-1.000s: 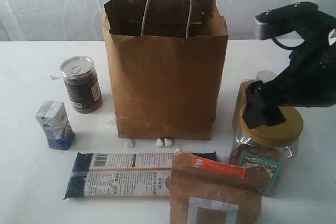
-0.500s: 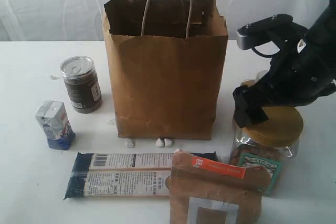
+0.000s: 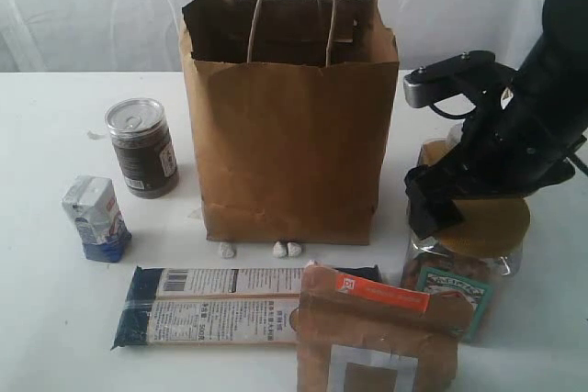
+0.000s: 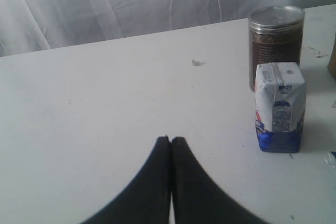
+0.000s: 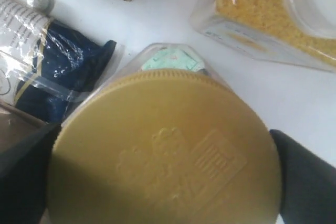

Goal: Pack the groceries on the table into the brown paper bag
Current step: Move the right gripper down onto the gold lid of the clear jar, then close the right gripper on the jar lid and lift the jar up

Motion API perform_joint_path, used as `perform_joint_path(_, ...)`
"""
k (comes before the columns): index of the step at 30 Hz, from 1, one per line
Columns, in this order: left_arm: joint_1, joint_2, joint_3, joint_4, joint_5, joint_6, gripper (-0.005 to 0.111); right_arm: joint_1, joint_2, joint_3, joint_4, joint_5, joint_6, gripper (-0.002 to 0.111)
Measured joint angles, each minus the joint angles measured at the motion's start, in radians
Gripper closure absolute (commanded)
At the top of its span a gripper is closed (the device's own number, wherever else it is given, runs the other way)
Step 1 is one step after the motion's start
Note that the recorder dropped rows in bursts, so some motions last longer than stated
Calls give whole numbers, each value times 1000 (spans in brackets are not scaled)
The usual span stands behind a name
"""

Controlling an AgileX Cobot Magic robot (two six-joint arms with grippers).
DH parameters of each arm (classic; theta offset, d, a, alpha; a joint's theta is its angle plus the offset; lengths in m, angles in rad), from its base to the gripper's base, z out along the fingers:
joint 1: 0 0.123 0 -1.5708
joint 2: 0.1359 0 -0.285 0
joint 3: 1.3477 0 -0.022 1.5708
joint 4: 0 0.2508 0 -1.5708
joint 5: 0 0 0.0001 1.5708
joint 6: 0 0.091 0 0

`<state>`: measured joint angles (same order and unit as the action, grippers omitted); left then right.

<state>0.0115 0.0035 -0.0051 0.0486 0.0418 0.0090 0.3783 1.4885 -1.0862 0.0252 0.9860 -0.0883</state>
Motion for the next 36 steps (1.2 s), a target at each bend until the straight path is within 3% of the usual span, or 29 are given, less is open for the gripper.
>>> perform_joint_path(3, 0, 0, 0, 0, 0, 0, 107, 0, 0, 0, 0, 0, 0, 107)
perform_joint_path(10, 0, 0, 0, 0, 0, 0, 107, 1, -42, -5, 0, 4, 2, 108)
perform_joint_path(19, 0, 0, 0, 0, 0, 0, 107, 1, -165, -139, 19, 92, 32, 108)
perform_joint_path(36, 0, 0, 0, 0, 0, 0, 107, 1, -179, -606, 23, 254, 43, 108)
